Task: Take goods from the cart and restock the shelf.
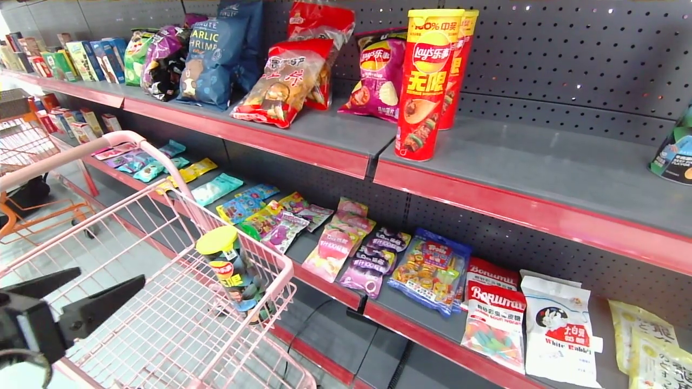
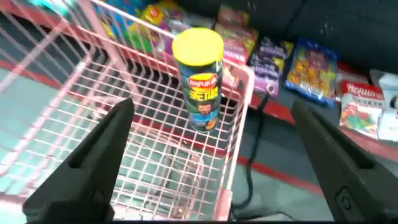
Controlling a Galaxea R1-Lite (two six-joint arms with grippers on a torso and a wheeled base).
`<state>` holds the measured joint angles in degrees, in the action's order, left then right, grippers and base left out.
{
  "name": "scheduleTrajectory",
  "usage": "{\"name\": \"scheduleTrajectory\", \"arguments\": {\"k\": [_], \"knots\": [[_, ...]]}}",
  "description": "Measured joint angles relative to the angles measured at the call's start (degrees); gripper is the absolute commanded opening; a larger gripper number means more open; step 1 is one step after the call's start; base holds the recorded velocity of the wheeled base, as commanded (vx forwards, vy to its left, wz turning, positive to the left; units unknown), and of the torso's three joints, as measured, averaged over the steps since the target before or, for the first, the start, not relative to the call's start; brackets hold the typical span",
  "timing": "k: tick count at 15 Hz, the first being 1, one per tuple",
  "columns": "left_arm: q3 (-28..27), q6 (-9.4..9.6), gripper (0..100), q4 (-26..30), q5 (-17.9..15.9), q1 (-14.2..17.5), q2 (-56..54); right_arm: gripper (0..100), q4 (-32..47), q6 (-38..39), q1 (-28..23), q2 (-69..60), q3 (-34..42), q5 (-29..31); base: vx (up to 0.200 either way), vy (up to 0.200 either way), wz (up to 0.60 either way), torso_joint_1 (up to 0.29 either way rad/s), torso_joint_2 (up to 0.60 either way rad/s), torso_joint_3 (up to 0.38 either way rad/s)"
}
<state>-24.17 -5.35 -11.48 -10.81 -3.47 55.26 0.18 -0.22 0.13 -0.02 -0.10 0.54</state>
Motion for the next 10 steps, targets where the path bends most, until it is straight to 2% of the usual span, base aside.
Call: {"name": "scheduleTrajectory", "arguments": {"k": [4,10], "knots": [[2.8,0.05,100,-17.9,-1.6,-0.5,16.2,100,0.0,0.0,0.0,0.0,0.0,0.0,0.0,0.0,0.0,0.0,0.0,0.0],[3.1,-0.15,100,-22.8,-2.1,-0.6,29.0,100,0.0,0.0,0.0,0.0,0.0,0.0,0.0,0.0,0.0,0.0,0.0,0.0]]}}
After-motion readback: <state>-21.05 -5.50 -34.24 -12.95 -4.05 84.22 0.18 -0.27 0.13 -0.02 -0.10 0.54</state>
